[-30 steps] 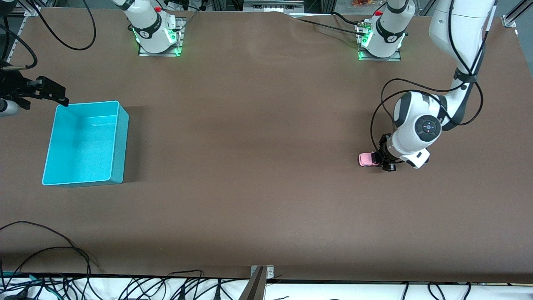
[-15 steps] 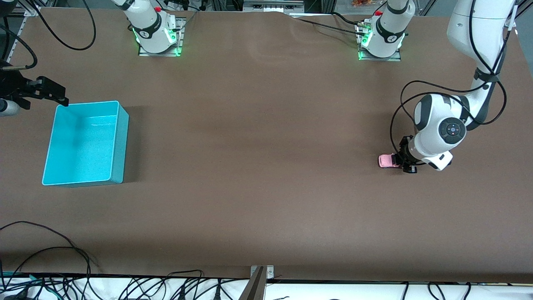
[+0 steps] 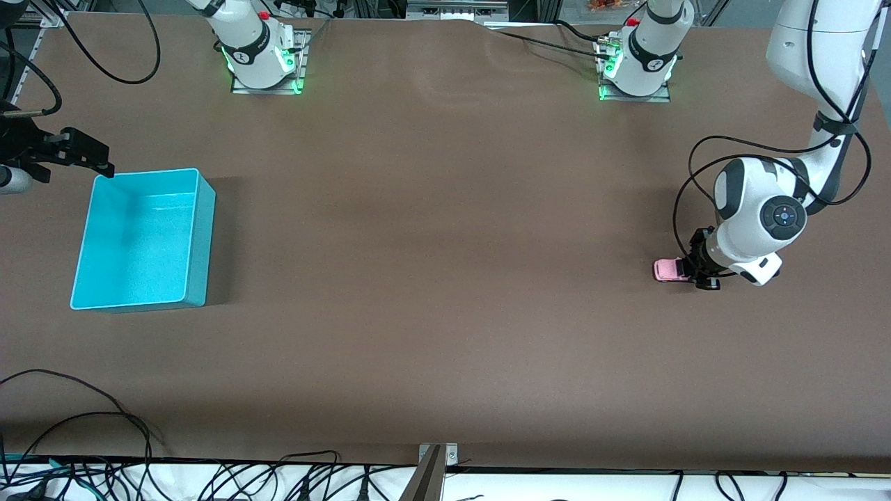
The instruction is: Wind and store pink jeep toy
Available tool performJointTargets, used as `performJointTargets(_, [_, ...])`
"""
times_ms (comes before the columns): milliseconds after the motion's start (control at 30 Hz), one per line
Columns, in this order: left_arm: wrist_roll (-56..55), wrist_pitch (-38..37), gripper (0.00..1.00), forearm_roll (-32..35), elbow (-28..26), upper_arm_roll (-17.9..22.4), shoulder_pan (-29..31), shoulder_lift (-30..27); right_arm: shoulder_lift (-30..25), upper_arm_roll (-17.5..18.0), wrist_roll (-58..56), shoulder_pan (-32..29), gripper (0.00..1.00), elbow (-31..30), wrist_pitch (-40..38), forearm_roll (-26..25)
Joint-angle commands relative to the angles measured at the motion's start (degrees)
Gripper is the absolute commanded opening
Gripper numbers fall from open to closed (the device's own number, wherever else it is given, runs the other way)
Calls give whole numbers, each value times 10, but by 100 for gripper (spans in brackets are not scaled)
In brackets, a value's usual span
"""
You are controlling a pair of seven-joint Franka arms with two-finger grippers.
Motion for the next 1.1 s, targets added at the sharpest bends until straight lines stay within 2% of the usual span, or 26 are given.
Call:
performJointTargets(0, [8, 37, 4, 40, 4, 1, 26, 48, -1, 2, 0, 0, 100, 9, -9, -11])
performJointTargets(233, [9, 39, 5, 64, 4, 0, 39, 49, -1, 2, 0, 0, 100, 9, -9, -11])
performJointTargets(333, [9, 40, 13, 64, 4, 0, 40, 49, 0, 2, 0, 0, 100, 9, -7, -11])
performJointTargets(367, [9, 40, 24, 64, 4, 0, 40, 49, 0, 2, 0, 0, 100, 9, -8, -11])
performJointTargets(400, [9, 40, 40, 64, 6, 0, 40, 49, -1, 2, 0, 0, 100, 9, -8, -11])
performJointTargets(433, [10, 40, 64, 64, 6, 0, 40, 48, -1, 2, 0, 0, 100, 9, -8, -11])
performJointTargets(467, [14, 40, 79, 64, 8, -1, 40, 46, -1, 2, 0, 0, 100, 9, -8, -11])
performJointTargets(500, [17, 39, 100, 64, 8, -1, 40, 44, -1, 2, 0, 1, 100, 9, -7, -11])
performJointTargets(600, [20, 23, 100, 63, 17, -2, 40, 24, -1, 2, 1, 1, 100, 9, -7, -11])
performJointTargets(733, [26, -45, 100, 55, 48, -6, 40, 4, -1, 2, 0, 1, 100, 9, -9, -11])
performJointTargets(933, [28, -169, 100, 54, 97, -38, 40, -18, -1, 3, 1, 1, 100, 9, -9, -11])
performJointTargets(1067, [29, -212, 100, 53, 114, -57, 40, -39, -1, 3, 1, 1, 100, 9, -10, -11])
